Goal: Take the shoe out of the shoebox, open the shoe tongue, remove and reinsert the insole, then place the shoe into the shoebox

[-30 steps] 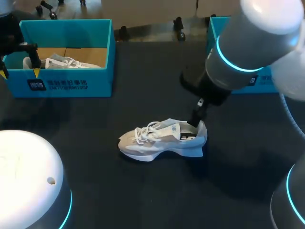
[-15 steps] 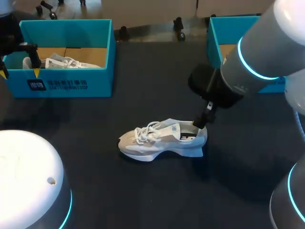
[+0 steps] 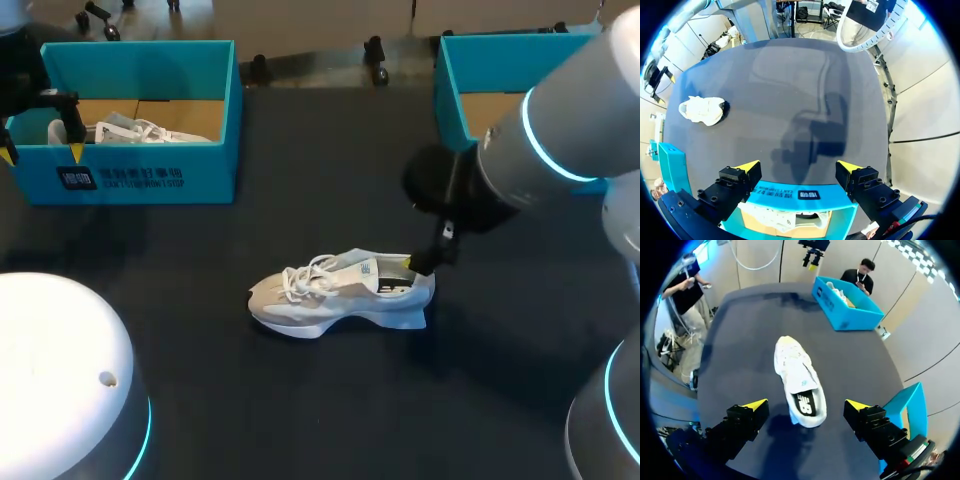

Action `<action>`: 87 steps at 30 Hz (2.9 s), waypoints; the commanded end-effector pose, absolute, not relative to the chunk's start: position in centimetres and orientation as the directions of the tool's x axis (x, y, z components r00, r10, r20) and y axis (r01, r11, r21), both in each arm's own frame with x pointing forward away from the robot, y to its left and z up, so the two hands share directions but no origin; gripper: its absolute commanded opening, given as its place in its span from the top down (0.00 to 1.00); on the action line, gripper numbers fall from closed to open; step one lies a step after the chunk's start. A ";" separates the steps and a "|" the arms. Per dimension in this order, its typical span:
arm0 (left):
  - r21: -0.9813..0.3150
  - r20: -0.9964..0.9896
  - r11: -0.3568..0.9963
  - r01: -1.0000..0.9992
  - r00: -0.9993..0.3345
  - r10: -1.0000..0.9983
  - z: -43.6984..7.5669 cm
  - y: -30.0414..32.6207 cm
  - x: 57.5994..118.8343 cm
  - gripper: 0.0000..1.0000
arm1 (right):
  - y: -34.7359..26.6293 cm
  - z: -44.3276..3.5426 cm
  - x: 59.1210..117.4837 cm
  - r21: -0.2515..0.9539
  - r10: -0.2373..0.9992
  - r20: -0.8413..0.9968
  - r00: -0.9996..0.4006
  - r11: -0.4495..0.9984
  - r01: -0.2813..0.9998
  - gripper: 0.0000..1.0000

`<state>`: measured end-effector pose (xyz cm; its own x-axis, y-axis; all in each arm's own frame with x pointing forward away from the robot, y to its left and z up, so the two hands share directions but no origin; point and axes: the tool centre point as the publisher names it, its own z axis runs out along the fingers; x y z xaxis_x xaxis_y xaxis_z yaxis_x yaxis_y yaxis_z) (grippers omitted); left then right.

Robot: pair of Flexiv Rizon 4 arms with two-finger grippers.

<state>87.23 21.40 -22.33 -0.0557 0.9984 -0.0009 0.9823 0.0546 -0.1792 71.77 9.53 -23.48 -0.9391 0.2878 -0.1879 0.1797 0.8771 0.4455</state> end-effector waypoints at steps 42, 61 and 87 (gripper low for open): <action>-0.175 0.001 0.055 0.983 -0.056 0.998 -22.3 21.4 87.1 0.00 | -1.2 -33.7 71.0 0.768 0.113 -0.244 -0.963 0.629 -0.121 0.00; -0.175 0.001 0.055 0.983 -0.056 0.998 -22.3 21.4 87.1 0.00 | -2.3 -36.9 73.7 0.798 0.128 -0.198 -0.972 0.597 -0.084 0.00; -0.175 0.001 0.055 0.983 -0.056 0.998 -22.3 21.4 87.1 0.00 | -0.3 -39.2 74.8 0.809 0.131 -0.183 -0.974 0.584 -0.073 0.00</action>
<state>87.23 21.40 -22.33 -0.0557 0.9984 -0.0009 0.9823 0.0546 -0.1792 74.59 -1.03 -38.85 -0.9749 0.1281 -0.1820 -0.0749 0.5810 0.8104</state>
